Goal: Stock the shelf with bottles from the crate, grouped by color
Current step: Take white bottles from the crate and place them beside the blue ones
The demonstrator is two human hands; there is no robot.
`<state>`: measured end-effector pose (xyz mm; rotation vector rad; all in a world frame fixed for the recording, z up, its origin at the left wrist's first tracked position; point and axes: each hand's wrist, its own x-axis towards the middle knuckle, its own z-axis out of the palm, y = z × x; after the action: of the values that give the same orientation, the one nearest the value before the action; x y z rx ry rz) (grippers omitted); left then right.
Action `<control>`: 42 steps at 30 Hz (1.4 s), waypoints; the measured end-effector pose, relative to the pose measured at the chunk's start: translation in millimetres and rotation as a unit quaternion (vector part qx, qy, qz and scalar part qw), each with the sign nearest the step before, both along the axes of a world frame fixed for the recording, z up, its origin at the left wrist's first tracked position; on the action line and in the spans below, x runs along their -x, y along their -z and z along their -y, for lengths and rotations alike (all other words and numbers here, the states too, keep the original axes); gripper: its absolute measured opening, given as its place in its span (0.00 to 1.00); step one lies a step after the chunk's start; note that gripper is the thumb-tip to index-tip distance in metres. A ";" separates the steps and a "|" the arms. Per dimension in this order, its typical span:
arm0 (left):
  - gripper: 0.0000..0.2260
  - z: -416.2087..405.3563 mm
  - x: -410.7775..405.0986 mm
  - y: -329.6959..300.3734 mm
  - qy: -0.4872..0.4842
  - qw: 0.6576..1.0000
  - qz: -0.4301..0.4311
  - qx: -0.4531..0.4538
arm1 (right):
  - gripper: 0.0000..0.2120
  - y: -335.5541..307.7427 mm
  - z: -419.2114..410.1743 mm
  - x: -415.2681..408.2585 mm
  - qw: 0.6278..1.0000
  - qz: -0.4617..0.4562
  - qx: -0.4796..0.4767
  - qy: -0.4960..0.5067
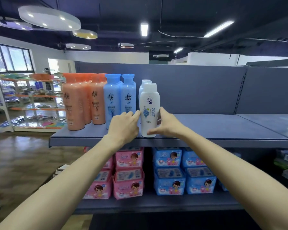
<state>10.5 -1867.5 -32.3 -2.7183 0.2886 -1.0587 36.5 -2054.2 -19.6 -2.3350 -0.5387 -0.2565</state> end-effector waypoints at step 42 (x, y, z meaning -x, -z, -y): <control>0.07 9.3 -35.5 9.2 0.008 1.000 -0.009 -0.020 | 0.26 10.1 -31.1 -34.7 0.985 0.011 0.124 0.118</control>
<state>46.0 -1876.8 -41.5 -2.6953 0.3312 -1.0233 71.2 -2023.0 -29.7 -2.6447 -0.3179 -0.3422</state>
